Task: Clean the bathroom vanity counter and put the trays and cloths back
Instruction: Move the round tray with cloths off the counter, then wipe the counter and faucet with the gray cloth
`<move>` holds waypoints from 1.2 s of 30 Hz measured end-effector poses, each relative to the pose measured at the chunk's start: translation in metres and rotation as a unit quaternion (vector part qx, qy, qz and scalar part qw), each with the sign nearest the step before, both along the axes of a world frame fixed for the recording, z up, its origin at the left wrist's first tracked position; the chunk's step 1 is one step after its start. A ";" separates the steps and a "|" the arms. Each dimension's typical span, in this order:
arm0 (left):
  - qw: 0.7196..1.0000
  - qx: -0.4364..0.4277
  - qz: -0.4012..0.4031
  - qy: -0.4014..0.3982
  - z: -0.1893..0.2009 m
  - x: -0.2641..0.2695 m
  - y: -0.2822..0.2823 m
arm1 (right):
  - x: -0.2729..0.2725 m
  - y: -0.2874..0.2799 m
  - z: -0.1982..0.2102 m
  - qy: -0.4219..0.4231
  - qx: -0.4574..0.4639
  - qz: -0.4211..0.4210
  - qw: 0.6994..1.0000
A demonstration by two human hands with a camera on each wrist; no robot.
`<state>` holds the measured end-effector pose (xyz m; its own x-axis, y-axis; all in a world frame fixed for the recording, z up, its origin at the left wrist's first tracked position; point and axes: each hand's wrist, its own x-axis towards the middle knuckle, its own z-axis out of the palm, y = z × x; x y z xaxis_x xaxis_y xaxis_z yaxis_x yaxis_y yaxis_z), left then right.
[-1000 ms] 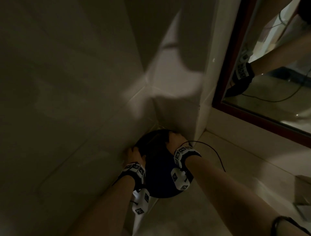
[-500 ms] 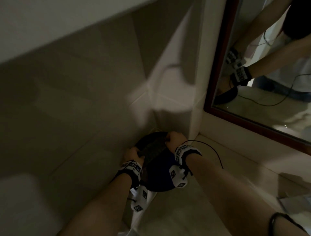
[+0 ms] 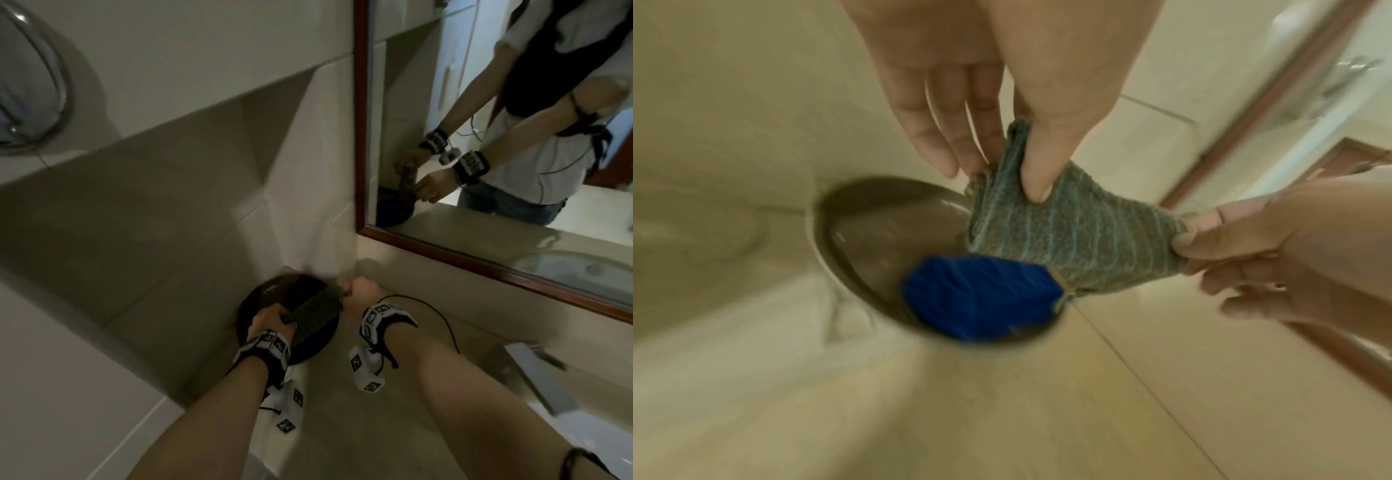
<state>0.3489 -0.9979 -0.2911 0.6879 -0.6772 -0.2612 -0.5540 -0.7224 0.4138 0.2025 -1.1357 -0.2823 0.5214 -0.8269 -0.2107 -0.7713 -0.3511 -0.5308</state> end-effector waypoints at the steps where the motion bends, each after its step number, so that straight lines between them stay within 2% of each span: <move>1: 1.000 -0.004 -0.008 0.002 0.001 -0.013 -0.001 | -0.013 0.001 0.000 -0.011 0.010 -0.019 1.000; 8: 0.997 -0.013 -0.066 0.037 0.000 -0.100 -0.005 | -0.117 0.005 -0.010 0.003 0.035 -0.061 0.998; 15: 0.987 -0.017 -0.137 0.077 0.000 -0.169 0.002 | -0.210 0.046 -0.009 0.007 0.018 -0.140 0.990; 18: 0.979 0.002 -0.190 0.076 0.001 -0.192 0.016 | -0.240 0.080 -0.007 0.021 0.001 -0.191 0.981; 20: 0.971 -0.007 -0.216 0.106 -0.002 -0.209 0.028 | -0.260 0.108 -0.010 0.017 -0.009 -0.241 0.970; 26: 0.942 -0.001 -0.276 0.192 -0.022 -0.264 0.069 | -0.329 0.193 -0.025 -0.017 0.049 -0.343 0.938; 30: 0.921 0.018 -0.318 0.223 -0.034 -0.316 0.089 | -0.382 0.243 -0.026 -0.022 0.035 -0.397 0.917; 36: 0.905 0.015 -0.390 0.169 -0.047 -0.409 0.104 | -0.464 0.301 -0.026 -0.012 0.009 -0.472 0.881</move>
<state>-0.0605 -0.8940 -0.3376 -0.1186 -0.9116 -0.3936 -0.7453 -0.1802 0.6419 -0.2614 -0.8352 -0.3087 -0.3935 -0.8908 -0.2271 -0.7033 0.4508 -0.5497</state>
